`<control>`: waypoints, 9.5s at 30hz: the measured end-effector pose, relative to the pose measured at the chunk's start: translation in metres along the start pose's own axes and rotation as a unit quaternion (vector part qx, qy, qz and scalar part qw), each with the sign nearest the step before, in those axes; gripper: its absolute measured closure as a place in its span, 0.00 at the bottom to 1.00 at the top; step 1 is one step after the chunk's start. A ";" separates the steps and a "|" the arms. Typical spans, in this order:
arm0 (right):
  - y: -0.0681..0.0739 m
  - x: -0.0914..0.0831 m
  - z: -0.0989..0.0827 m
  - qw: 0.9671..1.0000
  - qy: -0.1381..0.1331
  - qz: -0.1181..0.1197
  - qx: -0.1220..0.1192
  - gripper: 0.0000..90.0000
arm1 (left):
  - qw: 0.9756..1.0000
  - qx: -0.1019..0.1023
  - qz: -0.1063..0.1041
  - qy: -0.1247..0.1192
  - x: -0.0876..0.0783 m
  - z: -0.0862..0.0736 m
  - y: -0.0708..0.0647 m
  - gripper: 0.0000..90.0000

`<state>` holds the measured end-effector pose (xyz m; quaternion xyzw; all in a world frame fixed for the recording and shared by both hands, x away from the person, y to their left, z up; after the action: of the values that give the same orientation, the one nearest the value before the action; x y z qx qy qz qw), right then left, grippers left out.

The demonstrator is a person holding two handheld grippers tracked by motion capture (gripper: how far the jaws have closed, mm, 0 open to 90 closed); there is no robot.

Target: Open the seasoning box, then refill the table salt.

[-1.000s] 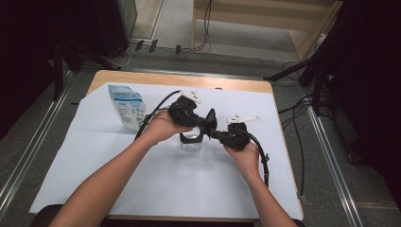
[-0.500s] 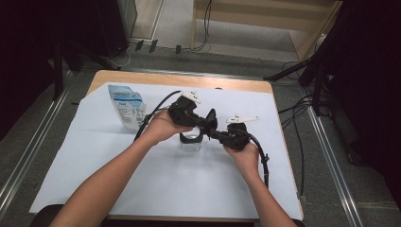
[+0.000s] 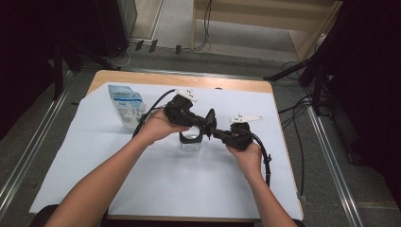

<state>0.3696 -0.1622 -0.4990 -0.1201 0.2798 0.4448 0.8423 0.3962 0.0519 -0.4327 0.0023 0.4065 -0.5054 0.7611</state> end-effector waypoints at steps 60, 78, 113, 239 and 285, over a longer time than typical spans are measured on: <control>0.024 -0.024 -0.011 0.998 0.007 0.020 -0.052 0.62 | 0.999 -0.019 0.009 -0.027 -0.091 -0.109 0.026 0.52; 0.022 -0.021 -0.012 0.998 0.014 0.027 -0.053 0.62 | 0.996 -0.053 0.022 -0.065 -0.124 -0.120 0.057 0.51; 0.017 -0.016 -0.010 0.999 0.002 0.025 -0.046 0.62 | 0.983 -0.099 0.107 -0.113 -0.192 -0.126 0.100 0.53; 0.066 -0.033 0.005 0.998 0.006 0.036 -0.041 1.00 | 0.998 -0.023 0.051 -0.028 -0.174 -0.059 0.039 1.00; 0.133 0.067 0.052 0.997 -0.042 -0.051 -0.039 1.00 | 0.999 -0.022 0.025 -0.004 -0.157 -0.051 0.011 1.00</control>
<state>0.3096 -0.0165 -0.4893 -0.1482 0.2201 0.4169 0.8693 0.3481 0.1990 -0.3741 -0.0060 0.4144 -0.4771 0.7750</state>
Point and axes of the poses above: each handheld gripper's, and its own axes: x roughly forward along the jaws, z roughly out of its top, y roughly to its left, the point moved 2 cm from there along x, roughly forward along the jaws, and after that the axes turned 14 degrees about -x, right-handed, at the moved point
